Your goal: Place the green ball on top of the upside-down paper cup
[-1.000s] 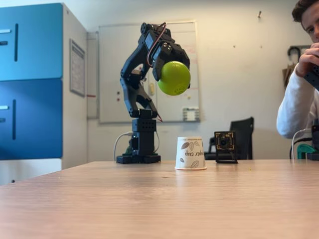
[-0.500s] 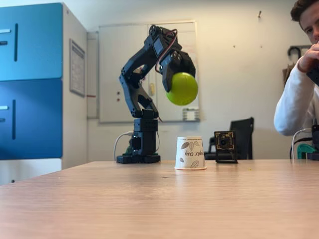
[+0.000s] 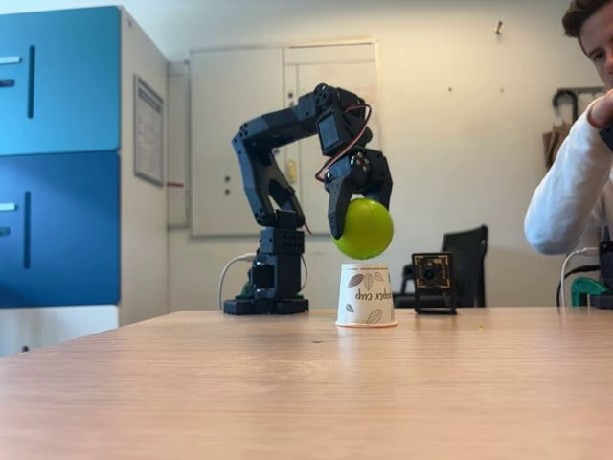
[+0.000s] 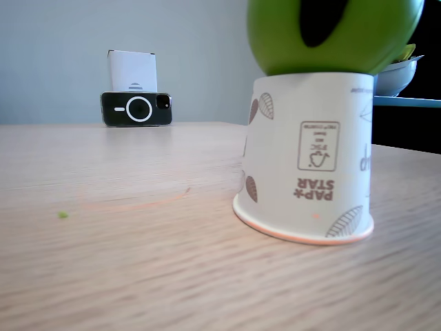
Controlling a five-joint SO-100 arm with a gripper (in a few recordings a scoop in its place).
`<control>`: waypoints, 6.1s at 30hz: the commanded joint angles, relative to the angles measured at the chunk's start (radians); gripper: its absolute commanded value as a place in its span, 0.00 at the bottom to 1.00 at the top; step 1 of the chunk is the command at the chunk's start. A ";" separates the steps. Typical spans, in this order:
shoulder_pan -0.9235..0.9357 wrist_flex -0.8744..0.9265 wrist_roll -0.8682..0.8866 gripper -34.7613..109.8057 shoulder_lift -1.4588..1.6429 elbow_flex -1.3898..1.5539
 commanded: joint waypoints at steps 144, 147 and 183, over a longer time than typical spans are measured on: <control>0.807 0.060 -0.153 0.24 1.266 1.042; 0.807 0.060 -0.153 0.24 1.266 1.042; 0.807 0.060 -0.153 0.24 1.266 1.042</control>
